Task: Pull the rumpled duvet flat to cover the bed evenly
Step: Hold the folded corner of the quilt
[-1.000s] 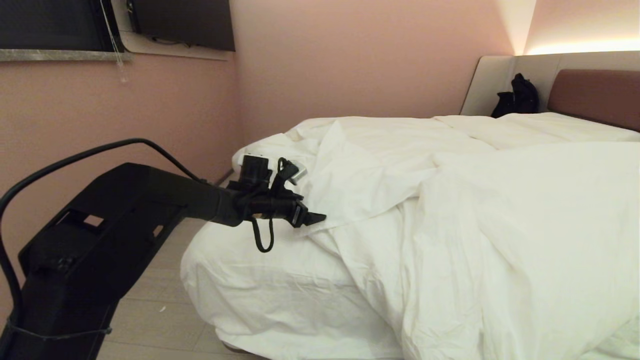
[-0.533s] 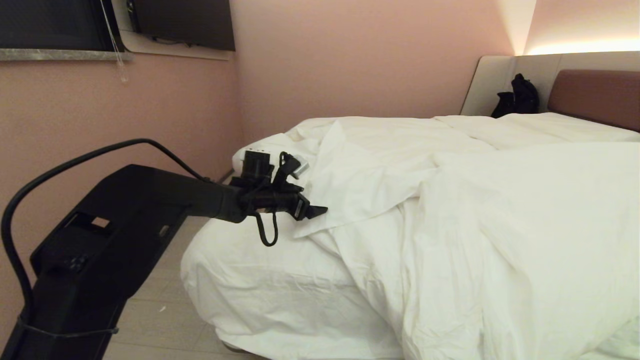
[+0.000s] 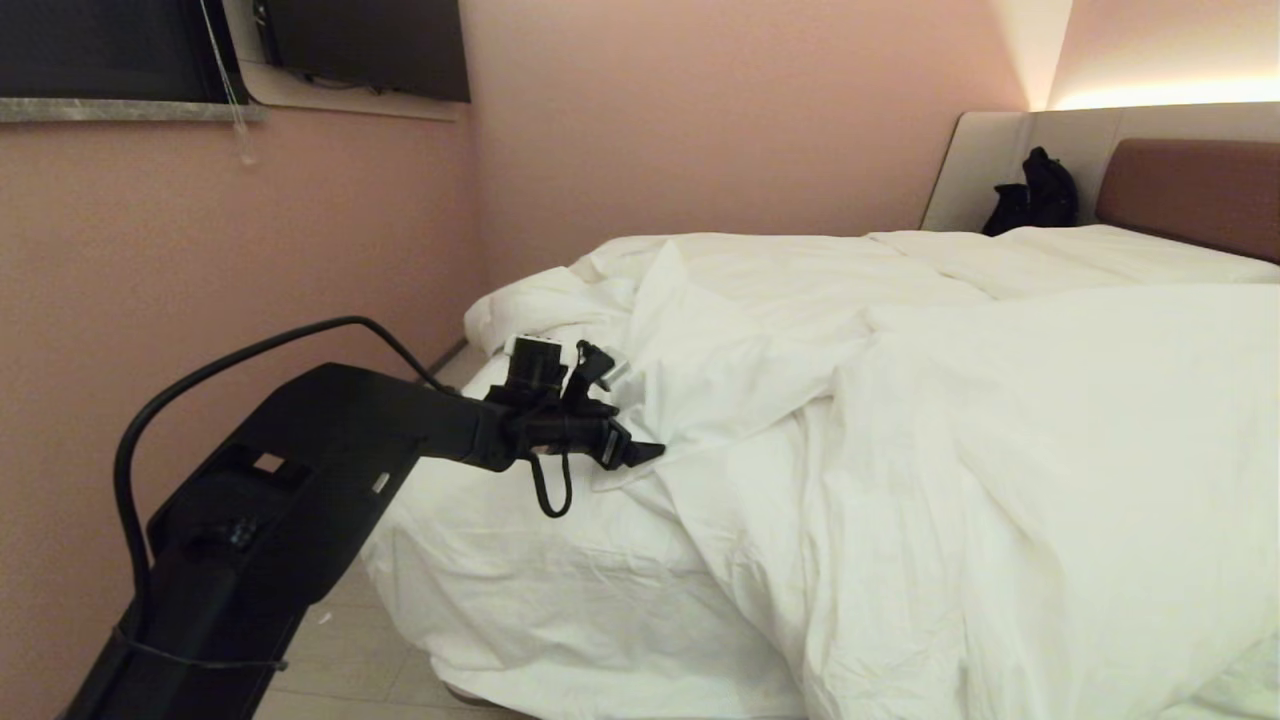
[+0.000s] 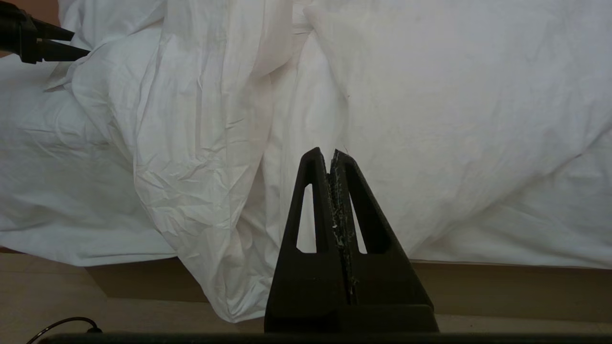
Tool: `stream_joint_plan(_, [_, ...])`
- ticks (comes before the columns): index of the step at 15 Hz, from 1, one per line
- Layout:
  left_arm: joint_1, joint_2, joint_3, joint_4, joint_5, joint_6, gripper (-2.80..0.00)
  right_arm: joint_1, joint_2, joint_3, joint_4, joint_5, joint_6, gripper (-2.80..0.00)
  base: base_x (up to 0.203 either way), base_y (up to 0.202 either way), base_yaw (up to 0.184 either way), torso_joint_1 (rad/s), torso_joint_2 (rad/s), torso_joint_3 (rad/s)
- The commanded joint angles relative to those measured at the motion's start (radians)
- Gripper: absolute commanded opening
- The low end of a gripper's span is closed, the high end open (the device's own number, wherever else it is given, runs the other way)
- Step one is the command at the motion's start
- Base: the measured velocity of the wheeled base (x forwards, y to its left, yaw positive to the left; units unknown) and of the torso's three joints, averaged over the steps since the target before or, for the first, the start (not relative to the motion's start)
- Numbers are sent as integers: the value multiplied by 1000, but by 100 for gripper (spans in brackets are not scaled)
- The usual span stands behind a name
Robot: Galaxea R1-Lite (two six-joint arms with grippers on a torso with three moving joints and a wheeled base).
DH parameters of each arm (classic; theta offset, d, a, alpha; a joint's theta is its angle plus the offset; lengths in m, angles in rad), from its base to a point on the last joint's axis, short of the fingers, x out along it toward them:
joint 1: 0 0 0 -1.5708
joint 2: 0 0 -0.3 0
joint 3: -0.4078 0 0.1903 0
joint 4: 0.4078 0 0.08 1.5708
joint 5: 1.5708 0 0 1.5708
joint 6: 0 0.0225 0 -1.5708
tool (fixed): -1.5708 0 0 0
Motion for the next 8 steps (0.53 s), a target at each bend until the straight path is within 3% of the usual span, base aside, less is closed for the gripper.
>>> stream_joint_plan(1, [-2,15,-3,-1,-3,-3,0,0,0,0,0,0,0,-280,0,0,0,0,0,0])
stream_joint_plan(3, [-8,65,-38,2,1,-45,0,0,0,0,0,0,0,-280,0,0,0,0,0,0])
stream_joint_plan(8, [-13,84,-95,48,-1,-71,0,0,0,0,0,0,0,-280,0,0,0,0,0,0])
